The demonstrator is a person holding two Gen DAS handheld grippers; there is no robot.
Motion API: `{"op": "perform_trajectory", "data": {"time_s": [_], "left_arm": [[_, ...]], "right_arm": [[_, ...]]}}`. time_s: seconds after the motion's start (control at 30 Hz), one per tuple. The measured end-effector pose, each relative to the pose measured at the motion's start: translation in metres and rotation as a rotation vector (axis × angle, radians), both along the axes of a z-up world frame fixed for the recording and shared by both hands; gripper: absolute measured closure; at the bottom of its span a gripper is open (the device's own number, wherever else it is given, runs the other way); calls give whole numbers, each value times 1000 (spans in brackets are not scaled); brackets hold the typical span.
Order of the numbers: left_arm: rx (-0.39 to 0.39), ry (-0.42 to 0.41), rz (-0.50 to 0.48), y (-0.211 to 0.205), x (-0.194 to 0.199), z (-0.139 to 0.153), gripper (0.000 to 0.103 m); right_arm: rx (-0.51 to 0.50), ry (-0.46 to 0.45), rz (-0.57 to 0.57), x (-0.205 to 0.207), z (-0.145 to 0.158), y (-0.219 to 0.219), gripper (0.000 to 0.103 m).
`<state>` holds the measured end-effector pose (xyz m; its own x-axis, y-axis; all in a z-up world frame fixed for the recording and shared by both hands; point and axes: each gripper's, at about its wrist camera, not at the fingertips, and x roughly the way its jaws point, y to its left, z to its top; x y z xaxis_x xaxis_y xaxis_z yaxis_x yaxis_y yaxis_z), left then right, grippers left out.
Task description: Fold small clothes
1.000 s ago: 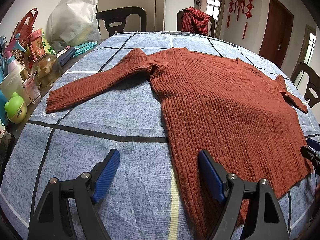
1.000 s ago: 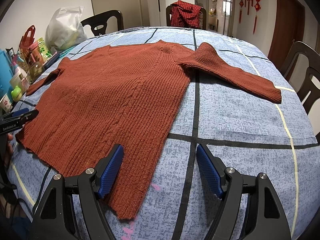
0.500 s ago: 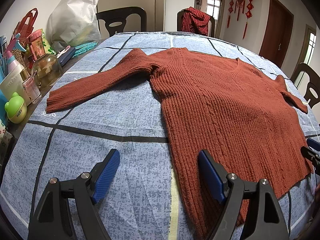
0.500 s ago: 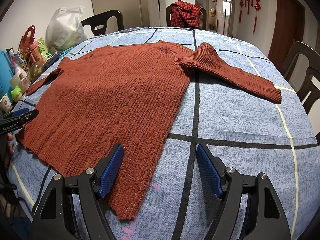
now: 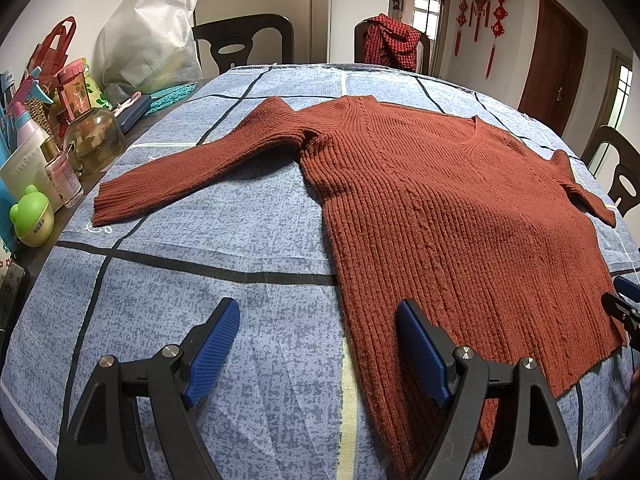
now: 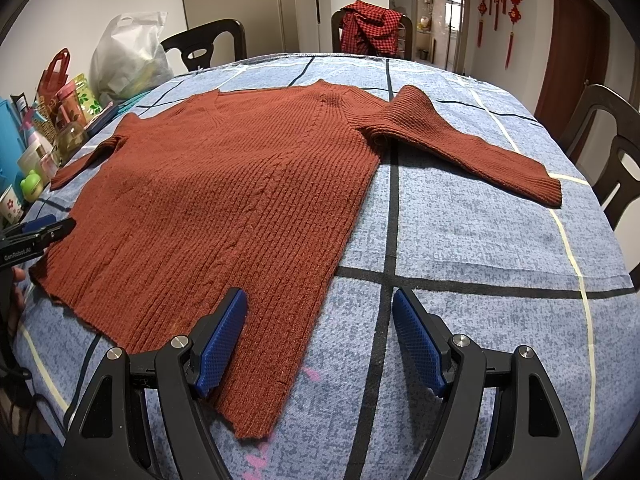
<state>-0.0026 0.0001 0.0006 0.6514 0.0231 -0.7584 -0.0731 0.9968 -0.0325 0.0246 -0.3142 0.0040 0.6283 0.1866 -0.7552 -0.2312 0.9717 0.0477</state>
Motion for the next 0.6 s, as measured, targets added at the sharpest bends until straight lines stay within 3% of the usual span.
{"op": "perform_trajectory", "data": {"time_s": [0.6], "left_arm": [[1,0,0,0,0,0,20]], "right_arm": [[-1,1,0,-1,0,1,28]]}}
